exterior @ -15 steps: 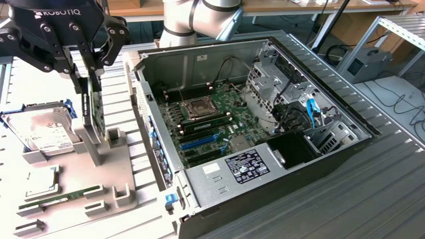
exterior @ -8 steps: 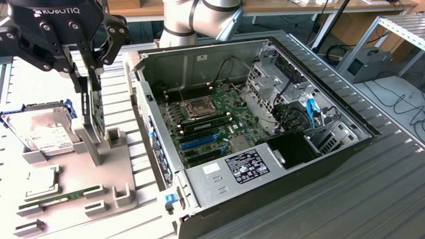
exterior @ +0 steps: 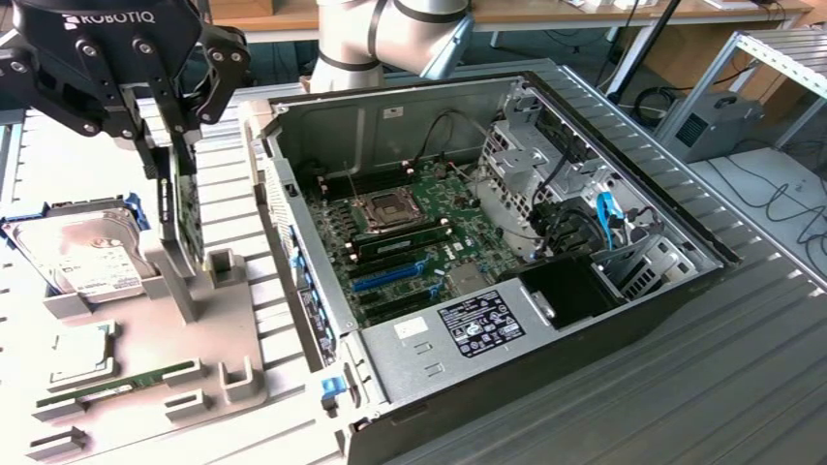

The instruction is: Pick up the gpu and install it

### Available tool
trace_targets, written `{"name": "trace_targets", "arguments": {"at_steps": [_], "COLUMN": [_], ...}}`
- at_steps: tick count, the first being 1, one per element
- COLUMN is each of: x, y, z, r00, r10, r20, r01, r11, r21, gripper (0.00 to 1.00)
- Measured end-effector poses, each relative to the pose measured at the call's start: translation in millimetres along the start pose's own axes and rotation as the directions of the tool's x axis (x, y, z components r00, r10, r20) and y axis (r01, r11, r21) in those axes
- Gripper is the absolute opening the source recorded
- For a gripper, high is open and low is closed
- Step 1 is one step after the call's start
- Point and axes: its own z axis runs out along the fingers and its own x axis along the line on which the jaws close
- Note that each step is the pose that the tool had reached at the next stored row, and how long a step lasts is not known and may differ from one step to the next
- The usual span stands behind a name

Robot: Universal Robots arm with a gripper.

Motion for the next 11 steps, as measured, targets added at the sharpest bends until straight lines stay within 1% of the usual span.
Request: {"name": "trace_targets", "arguments": {"at_steps": [11], "x": [-0.4], "y": [0.1], "z": [-1.2], "r00": [1.0000], "r10": [0.000], "r20": [-0.0001], "r01": [0.000], "r11": [1.0000], "r21": [0.0001], "gripper": [0.26]}}
